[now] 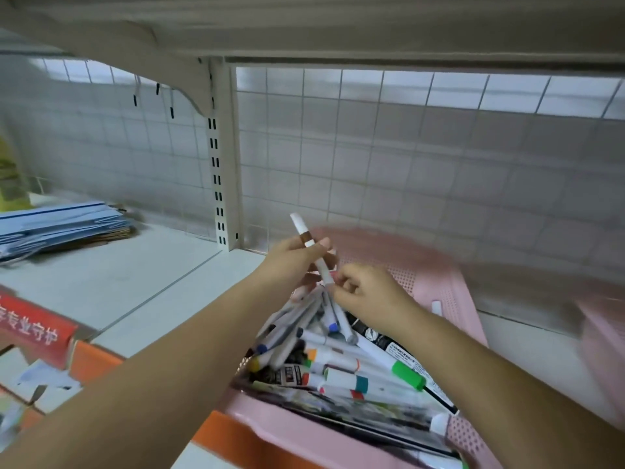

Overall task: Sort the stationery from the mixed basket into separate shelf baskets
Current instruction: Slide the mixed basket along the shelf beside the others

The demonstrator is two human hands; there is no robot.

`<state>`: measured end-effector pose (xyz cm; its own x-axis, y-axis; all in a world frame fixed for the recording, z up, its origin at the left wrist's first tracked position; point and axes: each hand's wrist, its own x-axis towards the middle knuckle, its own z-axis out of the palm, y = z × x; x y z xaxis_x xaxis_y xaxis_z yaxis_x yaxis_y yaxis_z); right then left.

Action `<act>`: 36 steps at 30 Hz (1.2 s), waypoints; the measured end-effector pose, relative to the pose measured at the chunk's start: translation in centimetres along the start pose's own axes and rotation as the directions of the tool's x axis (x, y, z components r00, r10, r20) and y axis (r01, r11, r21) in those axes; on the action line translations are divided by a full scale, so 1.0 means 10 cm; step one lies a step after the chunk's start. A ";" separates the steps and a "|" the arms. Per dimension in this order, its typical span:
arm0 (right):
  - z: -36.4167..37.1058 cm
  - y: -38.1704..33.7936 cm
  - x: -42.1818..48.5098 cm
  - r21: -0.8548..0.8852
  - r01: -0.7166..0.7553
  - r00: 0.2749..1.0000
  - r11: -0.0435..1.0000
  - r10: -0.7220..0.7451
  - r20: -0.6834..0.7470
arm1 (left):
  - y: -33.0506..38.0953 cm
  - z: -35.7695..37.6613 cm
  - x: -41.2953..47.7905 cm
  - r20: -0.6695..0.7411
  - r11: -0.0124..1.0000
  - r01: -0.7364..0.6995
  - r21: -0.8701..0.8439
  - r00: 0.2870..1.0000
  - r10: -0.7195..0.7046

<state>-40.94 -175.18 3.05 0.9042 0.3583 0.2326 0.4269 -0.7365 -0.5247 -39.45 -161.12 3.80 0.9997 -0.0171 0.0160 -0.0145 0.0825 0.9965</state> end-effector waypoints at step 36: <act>0.17 0.08 0.01 -0.207 -0.199 0.979 0.958 0.202 -0.007 | 0.02 -0.12 0.04 -0.179 0.972 0.004 -0.235 0.983 -0.047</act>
<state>-40.50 -174.80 1.29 0.9718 0.1985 0.1272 0.2325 -0.8956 -0.3791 -39.04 -159.89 3.91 0.9865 0.1574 -0.0458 -0.0061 0.3144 0.9493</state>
